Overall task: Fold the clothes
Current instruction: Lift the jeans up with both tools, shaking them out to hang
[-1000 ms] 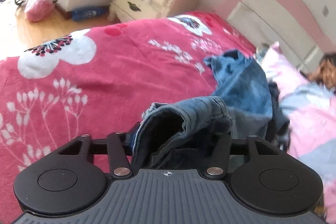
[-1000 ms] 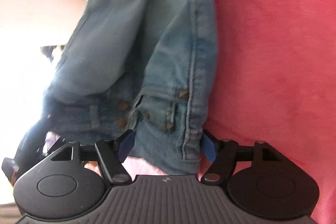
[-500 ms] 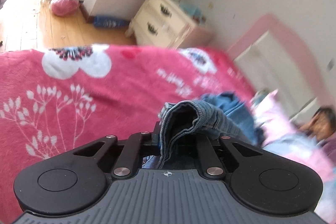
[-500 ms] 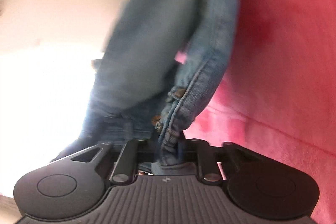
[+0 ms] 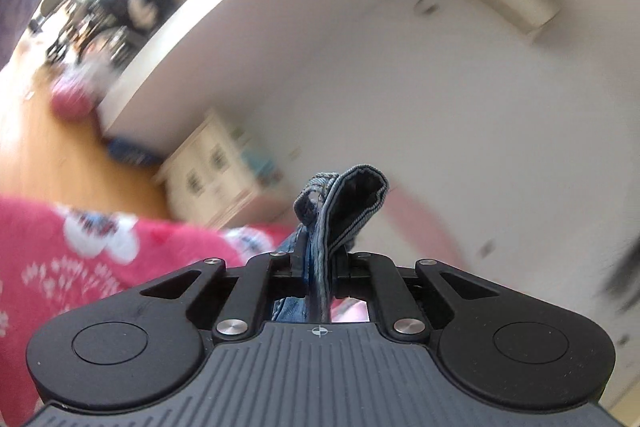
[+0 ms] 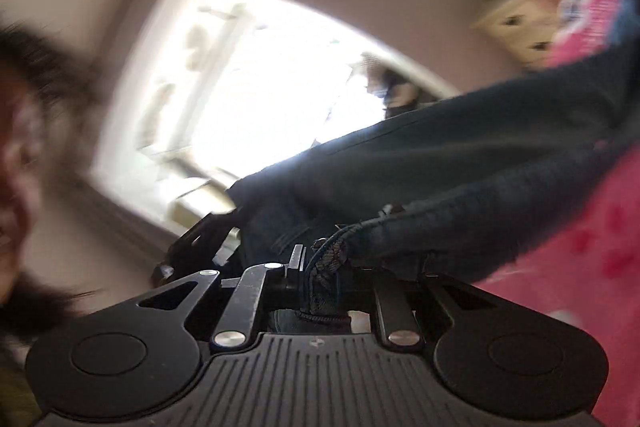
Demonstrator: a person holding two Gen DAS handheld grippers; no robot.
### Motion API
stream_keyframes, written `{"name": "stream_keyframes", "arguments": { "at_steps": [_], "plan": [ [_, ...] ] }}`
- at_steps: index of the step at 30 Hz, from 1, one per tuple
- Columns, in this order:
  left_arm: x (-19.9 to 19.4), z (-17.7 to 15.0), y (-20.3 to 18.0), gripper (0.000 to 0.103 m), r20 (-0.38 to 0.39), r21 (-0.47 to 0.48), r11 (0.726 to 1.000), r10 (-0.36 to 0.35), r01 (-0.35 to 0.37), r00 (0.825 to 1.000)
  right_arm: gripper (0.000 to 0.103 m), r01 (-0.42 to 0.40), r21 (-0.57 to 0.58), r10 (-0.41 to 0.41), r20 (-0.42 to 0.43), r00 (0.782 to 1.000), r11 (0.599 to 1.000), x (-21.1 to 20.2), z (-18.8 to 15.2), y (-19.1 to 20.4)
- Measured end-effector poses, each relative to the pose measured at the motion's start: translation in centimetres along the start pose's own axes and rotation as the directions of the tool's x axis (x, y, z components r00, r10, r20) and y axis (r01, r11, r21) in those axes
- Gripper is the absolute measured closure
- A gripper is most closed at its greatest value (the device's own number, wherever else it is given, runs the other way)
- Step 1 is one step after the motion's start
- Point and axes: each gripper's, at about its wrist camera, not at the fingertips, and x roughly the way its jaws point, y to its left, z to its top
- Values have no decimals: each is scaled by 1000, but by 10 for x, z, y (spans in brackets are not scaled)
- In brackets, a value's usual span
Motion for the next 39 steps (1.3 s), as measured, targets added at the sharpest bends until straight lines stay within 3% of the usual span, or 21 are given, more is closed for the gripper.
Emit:
{"name": "stream_keyframes", "arguments": {
  "at_steps": [3, 6, 9, 12, 16, 18, 21, 24, 27, 29, 32, 34, 36, 39],
  "plan": [
    [-43, 28, -41, 96, 70, -5, 995, -96, 96, 993, 87, -166, -20, 166, -14, 986, 986, -19, -9, 57],
    [-70, 53, -78, 96, 137, 6, 986, -164, 164, 977, 87, -318, -36, 318, -11, 948, 947, -29, -4, 104],
    [-79, 70, -109, 96, 190, 35, 980, -197, 193, 962, 87, -396, -62, 397, 17, 918, 916, -31, 24, 102],
    [-48, 70, -123, 96, 161, 42, 988, -153, 148, 975, 87, -371, 6, 370, 67, 927, 929, -22, 64, 63],
    [46, 71, -112, 96, 68, -31, 999, -38, 40, 997, 87, -253, 114, 240, 117, 964, 961, 22, 120, -22],
    [105, 72, -108, 96, 49, -66, 998, -12, 15, 999, 87, -174, 102, 158, 145, 977, 979, 8, 142, -53],
    [199, 80, -113, 96, 30, -110, 994, 16, -13, 999, 87, -94, 82, 75, 213, 974, 992, 6, 229, -77],
    [277, 106, -156, 96, 44, -123, 992, -8, 13, 999, 87, -31, 33, 19, 306, 952, 999, -8, 318, -52],
    [299, 146, -221, 96, 125, -108, 986, -114, 128, 985, 87, -5, -128, 56, 400, 915, 992, -17, 381, 39],
    [296, 169, -258, 96, 184, -54, 973, -211, 224, 960, 87, -9, -269, 127, 424, 896, 963, -17, 401, 84],
    [276, 188, -288, 96, 247, 56, 949, -315, 311, 916, 87, 18, -464, 194, 405, 894, 885, -22, 394, 132],
    [256, 186, -288, 96, 254, 101, 936, -353, 339, 901, 87, 27, -549, 218, 376, 901, 835, -21, 376, 145],
    [240, 173, -272, 96, 247, 115, 936, -352, 333, 903, 87, 28, -586, 214, 339, 916, 810, -17, 343, 139],
    [220, 143, -229, 96, 218, 109, 954, -296, 279, 930, 87, 22, -568, 154, 259, 953, 823, -3, 286, 96]
  ]
}}
